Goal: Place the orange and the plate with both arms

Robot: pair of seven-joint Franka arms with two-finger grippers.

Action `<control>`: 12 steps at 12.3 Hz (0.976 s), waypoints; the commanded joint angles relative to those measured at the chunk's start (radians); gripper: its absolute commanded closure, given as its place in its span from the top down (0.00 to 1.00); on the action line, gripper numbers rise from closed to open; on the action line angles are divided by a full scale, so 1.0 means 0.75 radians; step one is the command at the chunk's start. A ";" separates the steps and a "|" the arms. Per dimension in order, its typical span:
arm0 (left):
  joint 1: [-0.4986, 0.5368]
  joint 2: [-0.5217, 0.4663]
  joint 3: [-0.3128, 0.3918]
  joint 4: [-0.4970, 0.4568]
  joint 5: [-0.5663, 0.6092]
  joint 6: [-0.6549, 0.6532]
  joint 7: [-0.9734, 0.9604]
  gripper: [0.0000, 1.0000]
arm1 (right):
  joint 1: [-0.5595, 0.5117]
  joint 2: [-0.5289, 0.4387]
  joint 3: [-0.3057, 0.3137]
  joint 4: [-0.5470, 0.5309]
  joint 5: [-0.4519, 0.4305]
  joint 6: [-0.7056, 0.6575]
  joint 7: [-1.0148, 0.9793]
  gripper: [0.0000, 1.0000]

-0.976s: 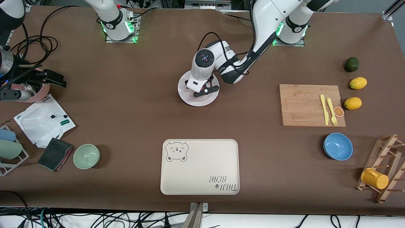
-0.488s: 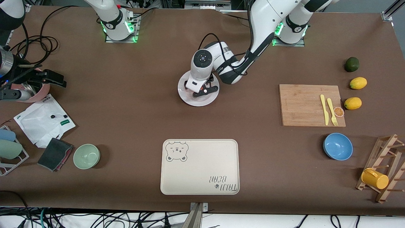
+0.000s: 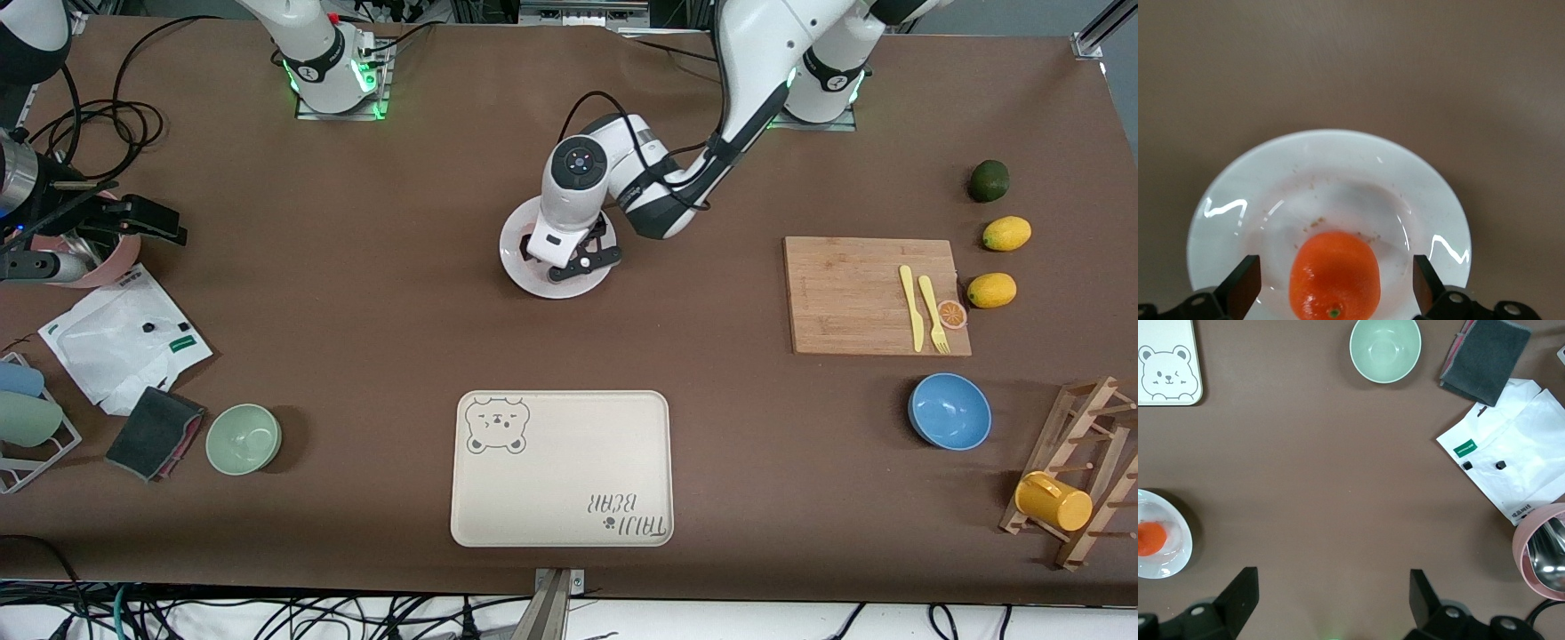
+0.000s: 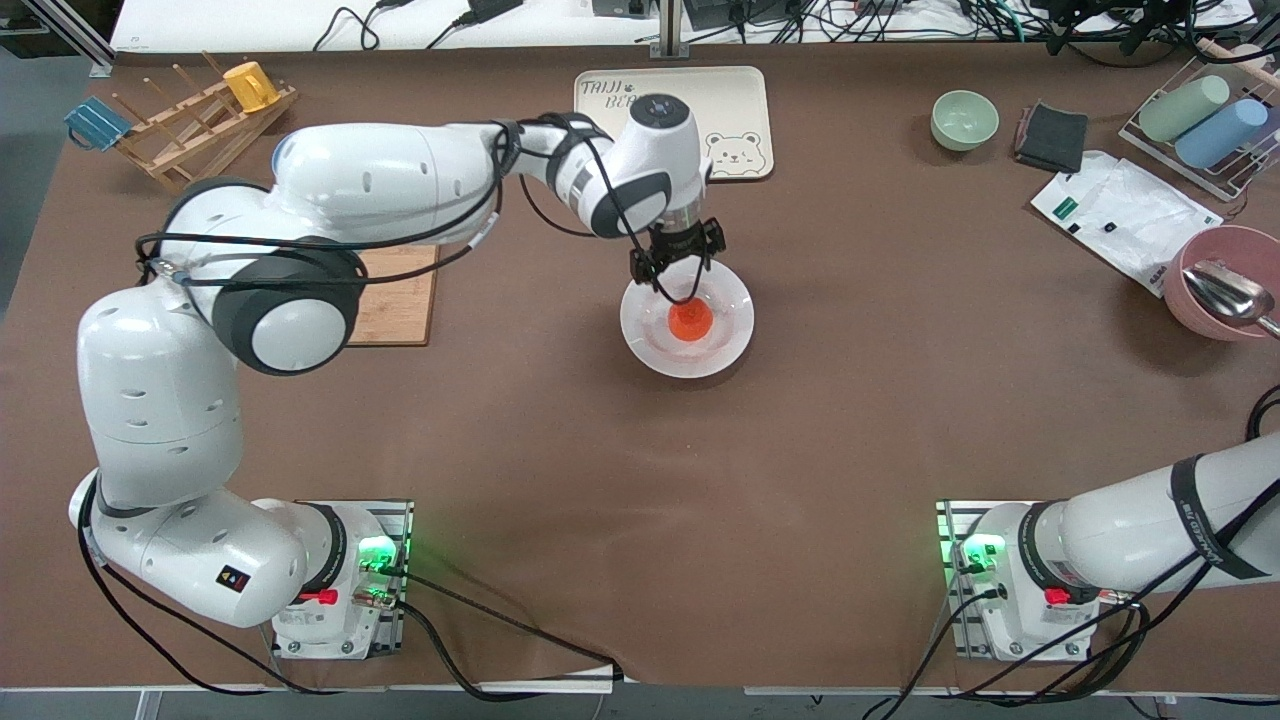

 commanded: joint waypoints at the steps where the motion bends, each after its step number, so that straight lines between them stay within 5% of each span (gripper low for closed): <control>1: 0.088 -0.126 -0.011 -0.015 0.036 -0.123 0.004 1.00 | 0.000 -0.032 0.008 -0.029 0.011 0.027 0.007 1.00; 7: 0.331 -0.300 -0.024 0.009 0.026 -0.338 0.382 1.00 | 0.002 -0.134 0.014 -0.182 0.003 0.135 0.007 1.00; 12: 0.505 -0.301 -0.021 0.218 0.021 -0.657 0.828 1.00 | 0.012 -0.127 0.014 -0.162 -0.001 0.152 0.005 1.00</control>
